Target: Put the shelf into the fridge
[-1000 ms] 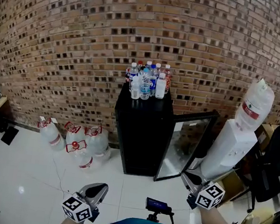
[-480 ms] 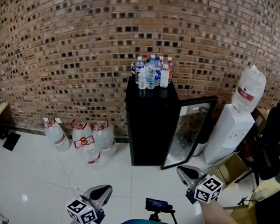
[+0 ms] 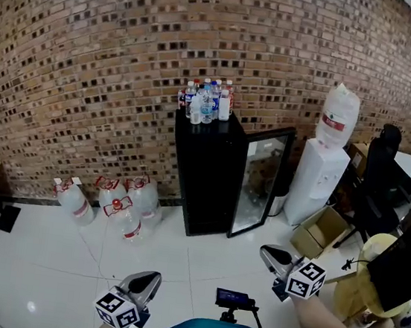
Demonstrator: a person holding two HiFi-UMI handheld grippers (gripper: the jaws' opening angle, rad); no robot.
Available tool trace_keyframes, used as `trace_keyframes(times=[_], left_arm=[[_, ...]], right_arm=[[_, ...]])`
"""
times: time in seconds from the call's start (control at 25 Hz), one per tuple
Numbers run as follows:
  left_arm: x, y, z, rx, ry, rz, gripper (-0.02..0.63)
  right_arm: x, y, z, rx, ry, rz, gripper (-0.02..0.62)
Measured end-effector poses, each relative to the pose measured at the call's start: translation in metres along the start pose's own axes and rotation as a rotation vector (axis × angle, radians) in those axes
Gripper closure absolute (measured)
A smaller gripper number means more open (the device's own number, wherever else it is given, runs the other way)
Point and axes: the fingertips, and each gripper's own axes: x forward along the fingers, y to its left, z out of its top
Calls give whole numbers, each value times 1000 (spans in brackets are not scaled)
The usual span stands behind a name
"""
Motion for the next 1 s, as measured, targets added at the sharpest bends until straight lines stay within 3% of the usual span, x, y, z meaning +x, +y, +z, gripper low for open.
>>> trace_keyframes(times=[0.2, 0.6, 0.76, 1.0], left_arm=[[10, -46, 9, 9, 11, 11, 578], [91, -150, -29, -15, 32, 34, 578], [98, -159, -24, -27, 51, 43, 578], [80, -158, -14, -6, 38, 40, 578]], right_arm=[[-57, -4, 15, 13, -8, -9, 594], [-159, -69, -1, 79, 22, 32, 595], [-163, -79, 9, 100, 27, 36, 595], [-165, -53, 16, 67, 14, 52, 595]])
